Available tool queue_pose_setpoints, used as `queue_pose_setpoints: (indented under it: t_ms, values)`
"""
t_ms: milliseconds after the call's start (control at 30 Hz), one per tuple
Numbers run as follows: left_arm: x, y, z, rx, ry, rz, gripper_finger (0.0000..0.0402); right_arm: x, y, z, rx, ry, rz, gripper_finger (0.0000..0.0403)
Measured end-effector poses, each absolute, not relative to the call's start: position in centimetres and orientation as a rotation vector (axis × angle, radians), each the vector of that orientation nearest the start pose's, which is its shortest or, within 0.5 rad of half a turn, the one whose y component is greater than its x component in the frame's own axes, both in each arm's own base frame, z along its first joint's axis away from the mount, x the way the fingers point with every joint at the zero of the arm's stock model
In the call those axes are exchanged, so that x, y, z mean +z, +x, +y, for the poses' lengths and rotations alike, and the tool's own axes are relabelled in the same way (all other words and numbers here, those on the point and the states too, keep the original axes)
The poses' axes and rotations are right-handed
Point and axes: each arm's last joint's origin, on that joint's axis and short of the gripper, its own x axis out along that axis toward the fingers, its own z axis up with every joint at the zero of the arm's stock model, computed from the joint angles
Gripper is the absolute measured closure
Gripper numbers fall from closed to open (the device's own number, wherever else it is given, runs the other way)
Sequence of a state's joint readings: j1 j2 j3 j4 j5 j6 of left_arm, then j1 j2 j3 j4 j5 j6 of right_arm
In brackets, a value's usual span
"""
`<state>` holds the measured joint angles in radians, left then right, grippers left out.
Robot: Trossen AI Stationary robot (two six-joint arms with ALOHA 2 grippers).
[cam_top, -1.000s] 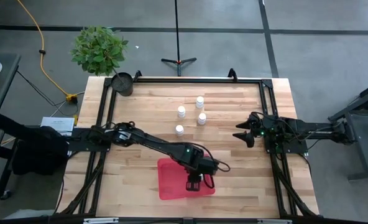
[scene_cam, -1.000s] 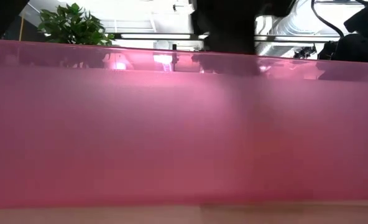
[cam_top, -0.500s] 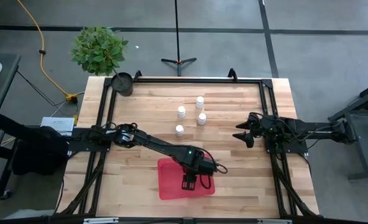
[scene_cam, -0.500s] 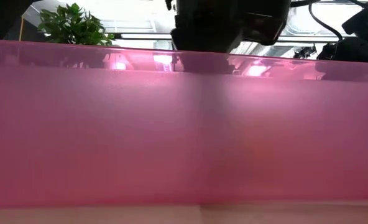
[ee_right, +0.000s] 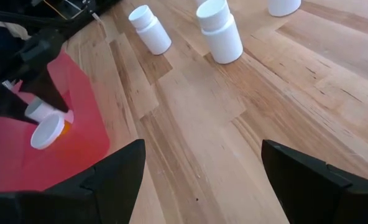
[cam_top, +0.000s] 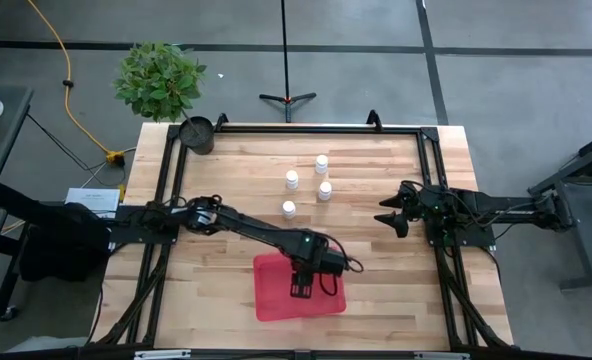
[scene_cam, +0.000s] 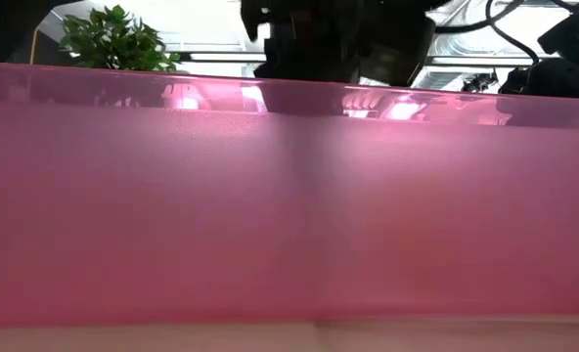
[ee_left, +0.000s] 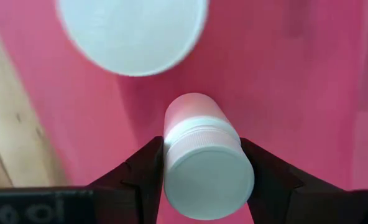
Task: Pick and place pill bottles into a basket
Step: Put the white pill bottle into the red bin
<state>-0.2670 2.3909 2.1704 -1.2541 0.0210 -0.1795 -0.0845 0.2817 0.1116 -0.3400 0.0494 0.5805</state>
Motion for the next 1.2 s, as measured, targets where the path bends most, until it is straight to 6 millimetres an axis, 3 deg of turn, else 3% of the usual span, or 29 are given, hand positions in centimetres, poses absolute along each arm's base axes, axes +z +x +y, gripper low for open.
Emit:
queue_pose_setpoints:
  t_ms: [200, 500, 767, 1000, 1200]
  values:
    - [19.2, 46.1, -11.0, -0.067, 0.007, 1.486, 0.019, 14.7, 10.2, -1.0, -0.269, 0.585, 0.46, 0.0091]
    - [19.1, 46.2, -10.8, -0.071, -0.005, 1.488, 0.0187, 14.7, 10.2, -0.9, -0.242, 0.592, 0.468, 0.0091]
    - [18.4, 46.2, -10.9, -0.105, -0.038, 1.518, 0.0119, 14.7, 10.2, -0.9, -0.241, 0.593, 0.469, 0.0091]
    - [19.2, 46.2, -11.0, -0.118, -0.055, 1.507, 0.0092, 14.7, 10.2, -0.9, -0.238, 0.593, 0.47, 0.0091]
    - [22.0, 46.6, -11.0, -0.09, -0.028, 1.429, 0.0094, 14.7, 10.2, -0.9, -0.237, 0.592, 0.47, 0.0091]
